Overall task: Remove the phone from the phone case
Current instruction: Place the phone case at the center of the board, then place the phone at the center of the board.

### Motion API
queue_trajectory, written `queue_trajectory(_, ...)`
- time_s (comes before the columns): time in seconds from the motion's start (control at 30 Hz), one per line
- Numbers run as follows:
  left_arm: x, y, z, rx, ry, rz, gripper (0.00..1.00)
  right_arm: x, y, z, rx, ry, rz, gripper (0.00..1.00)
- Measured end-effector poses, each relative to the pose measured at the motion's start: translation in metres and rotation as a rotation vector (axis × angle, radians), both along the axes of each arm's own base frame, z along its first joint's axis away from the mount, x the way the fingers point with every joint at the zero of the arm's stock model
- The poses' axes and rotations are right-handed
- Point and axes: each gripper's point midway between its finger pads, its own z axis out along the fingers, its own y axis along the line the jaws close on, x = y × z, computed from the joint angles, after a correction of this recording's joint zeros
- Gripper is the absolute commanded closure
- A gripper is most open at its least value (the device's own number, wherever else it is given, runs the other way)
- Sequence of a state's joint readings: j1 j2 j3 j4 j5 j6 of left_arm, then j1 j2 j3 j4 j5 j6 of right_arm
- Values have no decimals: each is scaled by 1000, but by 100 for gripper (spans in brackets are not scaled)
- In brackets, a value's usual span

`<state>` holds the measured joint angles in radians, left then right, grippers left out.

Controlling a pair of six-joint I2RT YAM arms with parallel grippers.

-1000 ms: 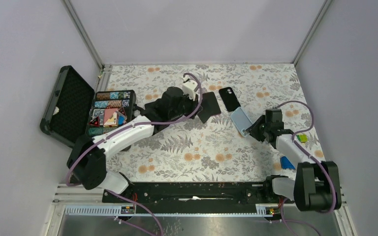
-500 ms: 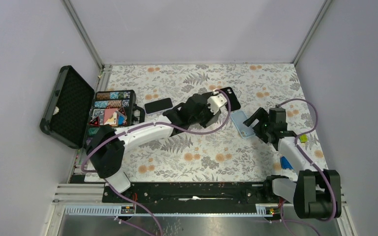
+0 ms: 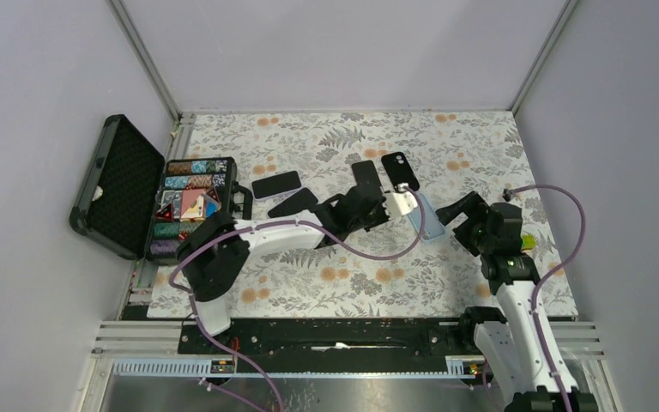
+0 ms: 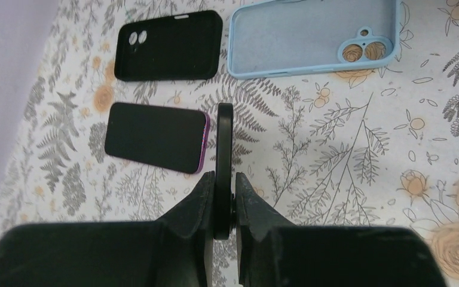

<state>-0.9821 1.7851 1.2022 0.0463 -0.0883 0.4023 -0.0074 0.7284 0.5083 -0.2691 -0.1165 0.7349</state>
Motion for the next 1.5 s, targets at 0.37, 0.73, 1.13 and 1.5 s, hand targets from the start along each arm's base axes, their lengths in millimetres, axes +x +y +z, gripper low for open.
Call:
queue_trajectory(0.37, -6, -26, -23, 106, -148, -75, 79, -19, -7, 61, 6, -113, -36, 0)
queue_trajectory(0.73, -1, -41, -16, 177, -125, -87, 100, -48, 2, 118, 26, -188, 4, 1)
queue_trajectory(1.13, -15, -43, -30, 152, -109, -44, 86, -76, 15, 145, 75, -265, 53, 3)
queue_trajectory(1.5, -15, -53, -58, 109, -99, -6, 76, -71, 5, 117, 25, -180, 23, 5)
